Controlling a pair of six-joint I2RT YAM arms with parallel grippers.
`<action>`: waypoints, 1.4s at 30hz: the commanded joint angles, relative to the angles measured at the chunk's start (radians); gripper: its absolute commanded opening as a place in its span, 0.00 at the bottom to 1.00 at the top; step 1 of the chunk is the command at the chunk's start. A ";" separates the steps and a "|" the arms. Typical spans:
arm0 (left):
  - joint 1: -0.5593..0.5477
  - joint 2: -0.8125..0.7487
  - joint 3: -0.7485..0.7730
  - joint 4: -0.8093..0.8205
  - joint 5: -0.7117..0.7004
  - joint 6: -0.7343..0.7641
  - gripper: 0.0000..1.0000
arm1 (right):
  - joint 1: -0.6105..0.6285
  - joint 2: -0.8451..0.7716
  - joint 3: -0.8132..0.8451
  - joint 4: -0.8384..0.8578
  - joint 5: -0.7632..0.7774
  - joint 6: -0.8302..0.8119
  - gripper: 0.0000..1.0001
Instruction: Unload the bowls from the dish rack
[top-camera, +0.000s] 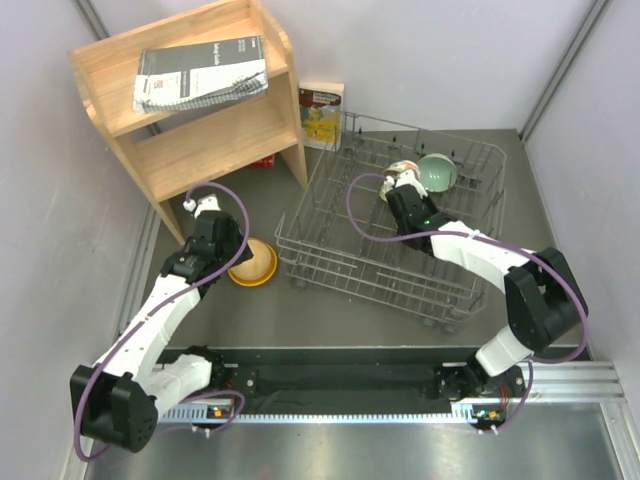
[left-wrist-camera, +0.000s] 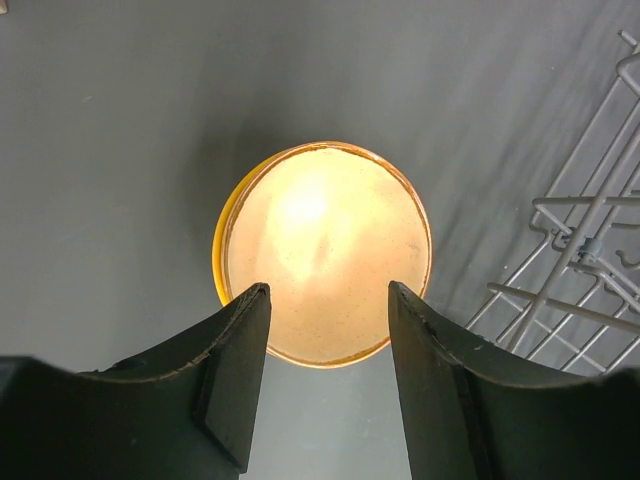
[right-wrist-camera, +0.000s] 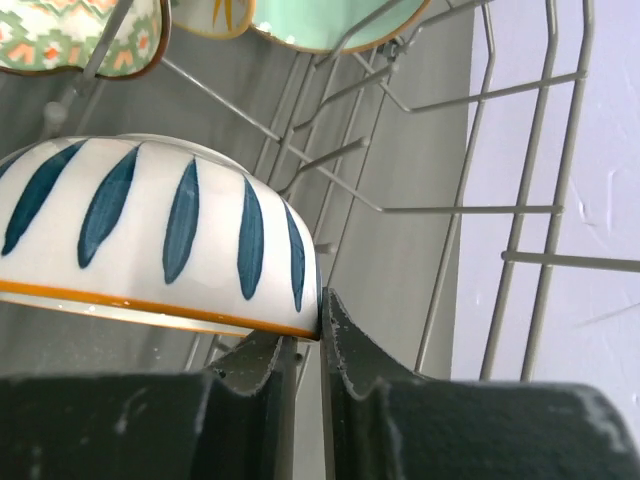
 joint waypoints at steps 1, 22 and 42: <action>0.004 -0.003 0.000 0.063 0.016 -0.010 0.55 | 0.009 -0.021 0.033 0.116 0.012 0.055 0.05; 0.003 0.028 0.000 0.072 0.058 -0.005 0.55 | 0.069 -0.228 0.004 0.237 0.164 -0.078 0.00; 0.003 -0.091 0.102 0.242 0.113 0.128 0.63 | 0.048 -0.375 0.131 0.148 -0.019 -0.002 0.00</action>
